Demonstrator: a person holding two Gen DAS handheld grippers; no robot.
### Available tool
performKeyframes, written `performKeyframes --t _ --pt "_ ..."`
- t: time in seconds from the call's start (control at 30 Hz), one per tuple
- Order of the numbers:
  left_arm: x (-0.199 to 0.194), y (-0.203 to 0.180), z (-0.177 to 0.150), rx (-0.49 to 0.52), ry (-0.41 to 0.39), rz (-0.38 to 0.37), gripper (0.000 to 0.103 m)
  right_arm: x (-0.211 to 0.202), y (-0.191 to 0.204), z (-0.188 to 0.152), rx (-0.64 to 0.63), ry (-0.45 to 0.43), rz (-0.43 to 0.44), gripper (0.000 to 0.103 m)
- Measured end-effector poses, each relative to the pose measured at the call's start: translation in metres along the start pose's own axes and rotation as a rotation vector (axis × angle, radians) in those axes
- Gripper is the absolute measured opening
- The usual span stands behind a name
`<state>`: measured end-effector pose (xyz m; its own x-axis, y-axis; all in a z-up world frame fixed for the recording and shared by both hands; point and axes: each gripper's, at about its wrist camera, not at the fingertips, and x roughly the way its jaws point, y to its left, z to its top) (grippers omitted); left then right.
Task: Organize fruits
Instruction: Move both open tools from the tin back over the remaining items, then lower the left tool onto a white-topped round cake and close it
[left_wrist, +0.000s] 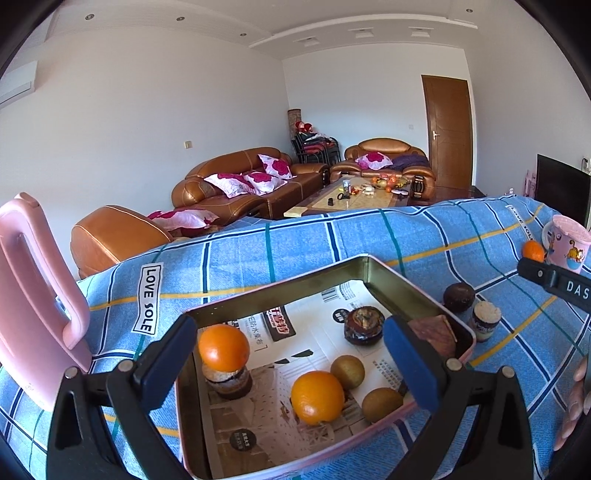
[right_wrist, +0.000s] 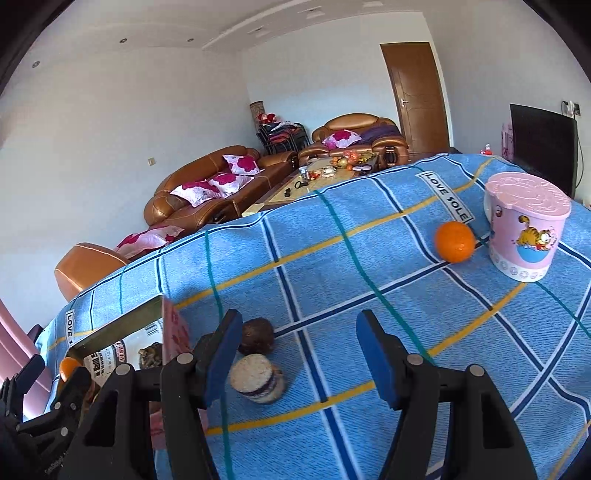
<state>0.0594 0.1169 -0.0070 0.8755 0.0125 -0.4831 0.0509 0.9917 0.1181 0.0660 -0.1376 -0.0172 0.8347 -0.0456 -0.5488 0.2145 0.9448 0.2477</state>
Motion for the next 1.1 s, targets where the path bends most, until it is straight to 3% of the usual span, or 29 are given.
performKeyframes --t 0.4,0.7,0.83,0.97,1.1 --pt "-0.013 -0.026 -0.004 0.030 -0.002 -0.035 0.103 -0.017 -0.075 0.006 0.091 0.022 -0.080 0.066" --pt "-0.025 -0.081 -0.006 0.182 -0.017 -0.126 0.103 -0.027 -0.114 0.005 0.131 0.063 -0.089 0.066" --pt "-0.020 -0.113 -0.001 0.228 0.012 -0.198 0.102 -0.032 -0.115 0.005 0.108 0.050 -0.092 0.066" --pt "-0.009 -0.149 0.005 0.278 0.067 -0.245 0.088 -0.031 -0.117 0.005 0.106 0.064 -0.066 0.066" --pt "0.006 -0.174 0.014 0.253 0.122 -0.257 0.088 -0.029 -0.126 0.005 0.141 0.076 -0.058 0.066"
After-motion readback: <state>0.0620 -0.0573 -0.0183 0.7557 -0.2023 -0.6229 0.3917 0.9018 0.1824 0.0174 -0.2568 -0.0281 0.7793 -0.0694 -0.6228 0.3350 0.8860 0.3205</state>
